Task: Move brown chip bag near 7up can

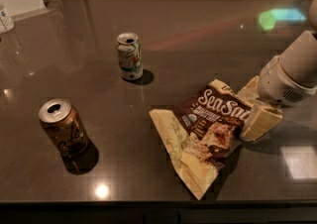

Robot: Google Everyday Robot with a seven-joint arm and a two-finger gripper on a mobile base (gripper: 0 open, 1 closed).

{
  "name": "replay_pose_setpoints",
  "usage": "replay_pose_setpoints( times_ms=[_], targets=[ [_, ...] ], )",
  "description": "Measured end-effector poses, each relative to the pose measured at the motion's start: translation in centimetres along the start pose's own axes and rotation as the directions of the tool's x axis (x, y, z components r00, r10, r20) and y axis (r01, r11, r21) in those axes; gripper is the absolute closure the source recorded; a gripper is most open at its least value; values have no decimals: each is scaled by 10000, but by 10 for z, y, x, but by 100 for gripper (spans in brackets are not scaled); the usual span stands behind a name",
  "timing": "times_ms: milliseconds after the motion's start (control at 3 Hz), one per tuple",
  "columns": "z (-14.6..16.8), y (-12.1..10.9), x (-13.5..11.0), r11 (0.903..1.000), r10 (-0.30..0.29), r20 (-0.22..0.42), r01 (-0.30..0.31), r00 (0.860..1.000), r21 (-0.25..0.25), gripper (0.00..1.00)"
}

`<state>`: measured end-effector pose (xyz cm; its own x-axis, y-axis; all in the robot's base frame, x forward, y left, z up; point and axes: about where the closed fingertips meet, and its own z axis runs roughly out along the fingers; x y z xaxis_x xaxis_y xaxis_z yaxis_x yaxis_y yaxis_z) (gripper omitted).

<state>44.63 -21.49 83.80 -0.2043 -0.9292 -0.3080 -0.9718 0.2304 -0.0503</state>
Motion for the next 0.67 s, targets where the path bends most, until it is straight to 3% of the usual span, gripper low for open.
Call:
replay_pose_setpoints(
  times_ms=[333,667],
  targets=[
    [-14,-9,-4,9996,171,7,-171,9999,242,85],
    [-28,-19,-11,9989,227,111,-232,9997,399,100]
  ],
)
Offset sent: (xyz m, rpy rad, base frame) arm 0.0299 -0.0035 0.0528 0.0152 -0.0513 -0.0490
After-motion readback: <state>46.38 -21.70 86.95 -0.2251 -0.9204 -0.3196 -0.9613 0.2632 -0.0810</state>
